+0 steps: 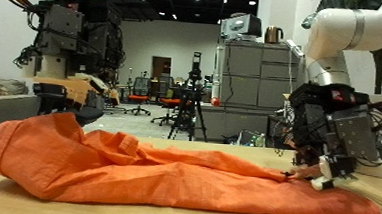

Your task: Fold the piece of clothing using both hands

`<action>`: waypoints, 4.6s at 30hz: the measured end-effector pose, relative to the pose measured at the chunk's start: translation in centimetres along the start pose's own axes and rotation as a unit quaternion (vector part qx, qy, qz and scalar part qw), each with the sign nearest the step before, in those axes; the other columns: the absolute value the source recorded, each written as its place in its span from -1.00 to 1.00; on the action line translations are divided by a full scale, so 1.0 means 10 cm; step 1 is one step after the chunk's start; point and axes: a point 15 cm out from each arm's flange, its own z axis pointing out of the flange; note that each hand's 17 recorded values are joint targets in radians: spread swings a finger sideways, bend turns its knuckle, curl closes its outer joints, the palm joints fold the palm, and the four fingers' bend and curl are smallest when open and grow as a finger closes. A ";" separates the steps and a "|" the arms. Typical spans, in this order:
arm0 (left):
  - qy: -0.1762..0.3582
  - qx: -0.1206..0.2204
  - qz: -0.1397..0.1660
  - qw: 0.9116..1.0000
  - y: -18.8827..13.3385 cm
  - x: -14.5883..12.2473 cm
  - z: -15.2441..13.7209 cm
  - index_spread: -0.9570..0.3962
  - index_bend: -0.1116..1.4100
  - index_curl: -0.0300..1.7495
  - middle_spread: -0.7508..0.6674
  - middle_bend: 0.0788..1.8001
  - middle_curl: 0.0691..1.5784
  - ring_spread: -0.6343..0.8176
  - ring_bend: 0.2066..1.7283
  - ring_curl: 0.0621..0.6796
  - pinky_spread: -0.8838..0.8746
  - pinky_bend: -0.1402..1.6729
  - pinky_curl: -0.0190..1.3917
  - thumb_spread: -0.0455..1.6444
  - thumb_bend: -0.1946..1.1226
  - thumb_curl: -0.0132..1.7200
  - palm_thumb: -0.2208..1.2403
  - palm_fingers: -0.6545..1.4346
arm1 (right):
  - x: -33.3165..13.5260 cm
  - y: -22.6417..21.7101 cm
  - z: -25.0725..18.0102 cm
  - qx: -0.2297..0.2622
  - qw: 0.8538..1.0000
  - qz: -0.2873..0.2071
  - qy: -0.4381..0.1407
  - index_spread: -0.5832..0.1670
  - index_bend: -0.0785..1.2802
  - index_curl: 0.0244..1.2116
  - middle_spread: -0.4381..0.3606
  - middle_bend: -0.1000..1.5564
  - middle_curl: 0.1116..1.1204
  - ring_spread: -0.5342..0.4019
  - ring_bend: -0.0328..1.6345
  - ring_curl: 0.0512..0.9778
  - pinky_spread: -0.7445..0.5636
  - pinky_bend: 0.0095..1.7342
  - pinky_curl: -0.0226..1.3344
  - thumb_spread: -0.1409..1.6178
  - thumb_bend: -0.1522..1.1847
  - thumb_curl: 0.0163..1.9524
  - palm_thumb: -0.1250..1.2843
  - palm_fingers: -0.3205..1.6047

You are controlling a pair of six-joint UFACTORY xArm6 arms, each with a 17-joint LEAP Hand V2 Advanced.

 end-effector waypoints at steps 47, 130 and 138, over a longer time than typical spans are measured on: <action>0.039 0.037 0.082 0.995 -0.81 1.74 0.82 0.45 -0.66 -0.68 0.60 -0.90 -0.81 0.68 -0.72 -0.50 0.65 -0.56 -0.53 0.13 -0.75 -0.63 -0.65 -0.45 | -0.11 0.86 -1.15 0.107 0.994 -0.008 0.033 -0.79 -0.28 0.09 -0.85 0.01 -0.09 -0.63 0.19 -0.01 -0.98 -0.18 -0.37 0.20 -0.81 -0.63 0.48 0.43; 0.068 0.117 -0.025 0.990 0.39 0.18 -0.37 0.46 -0.65 -0.65 0.55 -0.88 -0.76 0.66 -0.74 -0.47 0.64 -0.58 -0.52 0.12 -0.75 -0.63 -0.63 -0.41 | 0.11 -0.03 -0.20 -0.036 0.994 -0.013 0.102 -0.15 -0.65 -0.54 -0.08 -0.57 -0.49 0.16 -0.51 -0.52 0.36 -0.72 -0.55 0.20 -0.81 -0.69 0.06 -0.42; 0.064 0.123 -0.026 0.990 0.41 0.16 -0.45 0.46 -0.65 -0.65 0.54 -0.88 -0.75 0.66 -0.74 -0.47 0.64 -0.58 -0.52 0.12 -0.75 -0.63 -0.63 -0.41 | 0.10 -0.12 -0.24 -0.016 0.994 -0.018 0.107 -0.30 -0.60 -0.52 -0.39 -0.36 -0.38 -0.32 -0.24 -0.44 0.05 -0.78 -0.61 0.17 -0.79 -0.67 0.23 0.05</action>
